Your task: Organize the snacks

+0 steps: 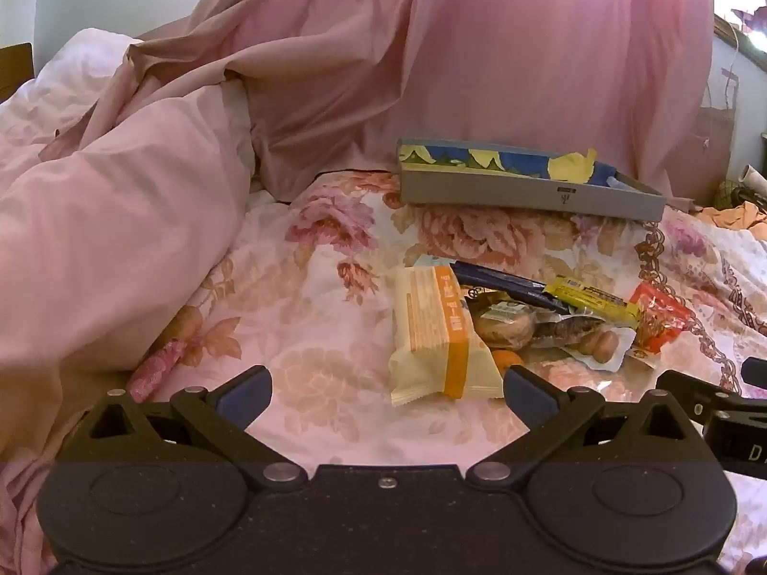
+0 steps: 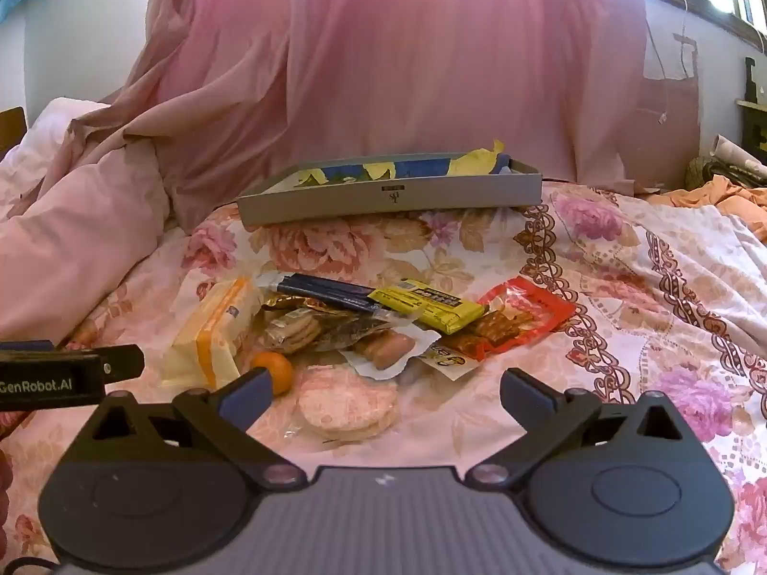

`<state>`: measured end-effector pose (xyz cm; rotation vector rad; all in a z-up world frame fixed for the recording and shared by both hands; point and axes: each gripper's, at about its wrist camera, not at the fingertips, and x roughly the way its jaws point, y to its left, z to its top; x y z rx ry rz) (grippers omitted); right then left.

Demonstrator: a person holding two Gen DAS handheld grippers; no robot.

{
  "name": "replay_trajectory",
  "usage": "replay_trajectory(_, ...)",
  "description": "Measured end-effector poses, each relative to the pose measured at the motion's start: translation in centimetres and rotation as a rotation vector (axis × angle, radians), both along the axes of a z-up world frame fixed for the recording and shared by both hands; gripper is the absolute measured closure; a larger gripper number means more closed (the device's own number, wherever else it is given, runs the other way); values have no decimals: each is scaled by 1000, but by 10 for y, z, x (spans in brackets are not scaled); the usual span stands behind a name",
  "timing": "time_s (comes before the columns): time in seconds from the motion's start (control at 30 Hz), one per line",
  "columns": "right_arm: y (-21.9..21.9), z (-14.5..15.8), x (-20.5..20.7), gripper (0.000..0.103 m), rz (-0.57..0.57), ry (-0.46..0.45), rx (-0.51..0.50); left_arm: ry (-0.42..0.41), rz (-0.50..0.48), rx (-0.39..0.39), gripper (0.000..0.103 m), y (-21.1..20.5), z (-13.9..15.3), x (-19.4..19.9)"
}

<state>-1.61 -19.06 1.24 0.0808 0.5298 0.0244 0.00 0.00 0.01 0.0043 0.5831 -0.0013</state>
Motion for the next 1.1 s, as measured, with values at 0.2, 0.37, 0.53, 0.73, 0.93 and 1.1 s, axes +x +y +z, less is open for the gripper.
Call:
replay_trajectory(0.2,-1,1,0,0,-1,0,0,6,3,2,1,1,0,1)
replay_trajectory(0.37,1,0,1,0,-1,0,-12,5,2,-2,1,3,-1,1)
replay_trajectory(0.53,1,-1,0,0,-1,-1,-12,2,3,-3,1,4,0,3)
replay_trajectory(0.73,1,-1,0,0,0,-2,-14,2,5,-3,1,3,1,3)
replay_trajectory(0.93,2,-1,0,0,0,-2,-15,1,6,-3,1,4,1,2)
replay_trajectory(1.1,2,-1,0,0,0,-3,-15,0,5,-3,1,5,1,2)
